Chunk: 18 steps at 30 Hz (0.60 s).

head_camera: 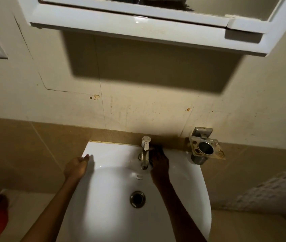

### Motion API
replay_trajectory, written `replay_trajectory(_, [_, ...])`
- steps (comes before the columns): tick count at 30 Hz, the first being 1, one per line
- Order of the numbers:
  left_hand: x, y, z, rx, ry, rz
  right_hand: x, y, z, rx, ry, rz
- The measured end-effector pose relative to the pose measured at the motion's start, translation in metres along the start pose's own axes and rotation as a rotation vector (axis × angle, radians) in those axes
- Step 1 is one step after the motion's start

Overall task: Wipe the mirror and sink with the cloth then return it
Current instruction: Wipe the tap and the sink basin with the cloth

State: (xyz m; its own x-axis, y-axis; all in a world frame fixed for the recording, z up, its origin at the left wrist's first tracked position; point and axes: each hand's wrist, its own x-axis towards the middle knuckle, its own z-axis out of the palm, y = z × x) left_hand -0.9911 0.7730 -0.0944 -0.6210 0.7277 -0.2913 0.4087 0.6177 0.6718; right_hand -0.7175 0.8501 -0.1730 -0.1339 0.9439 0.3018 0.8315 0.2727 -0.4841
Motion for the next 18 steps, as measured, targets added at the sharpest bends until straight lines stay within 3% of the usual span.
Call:
replay_trajectory(3, [-0.001,-0.002,-0.004,-0.028,-0.012,0.006,-0.026,-0.011,0.002,0.099,0.094,0.028])
replay_trajectory(6, [-0.002,-0.003,-0.007,-0.048,-0.011,0.005,-0.046,-0.058,0.012,0.254,0.023,0.152])
replay_trajectory(7, [-0.001,-0.004,-0.008,-0.047,-0.009,0.005,-0.052,-0.068,0.017,0.333,0.07,0.175])
replay_trajectory(8, [0.0,-0.004,-0.008,-0.047,-0.01,0.006,-0.056,-0.077,0.025,0.291,0.089,0.127])
replay_trajectory(10, [0.002,-0.006,-0.008,-0.05,-0.018,-0.004,-0.054,-0.095,0.039,0.163,-0.176,0.067])
replay_trajectory(13, [0.006,-0.01,-0.009,-0.061,-0.031,-0.014,-0.024,-0.102,0.059,0.053,-0.074,0.022])
replay_trajectory(18, [0.008,-0.021,-0.009,-0.174,-0.042,-0.016,0.011,-0.127,0.062,-0.054,-0.056,0.287])
